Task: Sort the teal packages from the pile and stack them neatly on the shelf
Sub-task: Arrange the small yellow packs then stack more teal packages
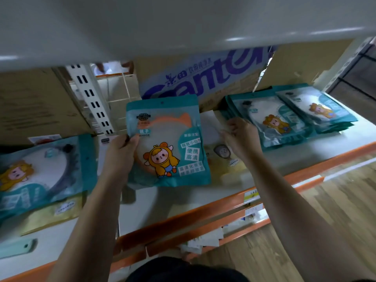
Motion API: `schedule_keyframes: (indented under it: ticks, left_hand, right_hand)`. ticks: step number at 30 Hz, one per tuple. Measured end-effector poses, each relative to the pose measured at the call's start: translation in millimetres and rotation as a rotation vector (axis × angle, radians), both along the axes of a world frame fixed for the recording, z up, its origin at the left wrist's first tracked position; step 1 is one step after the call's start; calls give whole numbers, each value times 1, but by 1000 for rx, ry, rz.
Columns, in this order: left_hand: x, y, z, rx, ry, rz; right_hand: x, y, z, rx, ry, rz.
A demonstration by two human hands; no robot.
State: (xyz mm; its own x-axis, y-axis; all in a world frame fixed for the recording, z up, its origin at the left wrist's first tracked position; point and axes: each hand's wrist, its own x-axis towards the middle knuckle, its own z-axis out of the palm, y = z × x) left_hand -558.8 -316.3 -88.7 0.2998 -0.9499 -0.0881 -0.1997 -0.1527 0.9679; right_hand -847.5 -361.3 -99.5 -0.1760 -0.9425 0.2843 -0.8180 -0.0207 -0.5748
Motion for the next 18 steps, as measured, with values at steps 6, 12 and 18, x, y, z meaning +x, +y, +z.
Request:
schedule_keyframes:
  ticks: [6,12,18]
  left_hand:
    - [-43,-3,-1,-8,97,28]
    - [-104,-1,-1,-66,150,51]
    - [-172,5,-5,-71,199,131]
  right_hand:
    - [-41,21,13,-177,-1,111]
    - [-107,35,11,-194,-69,173]
    - [-184,44,-3,-192,23,299]
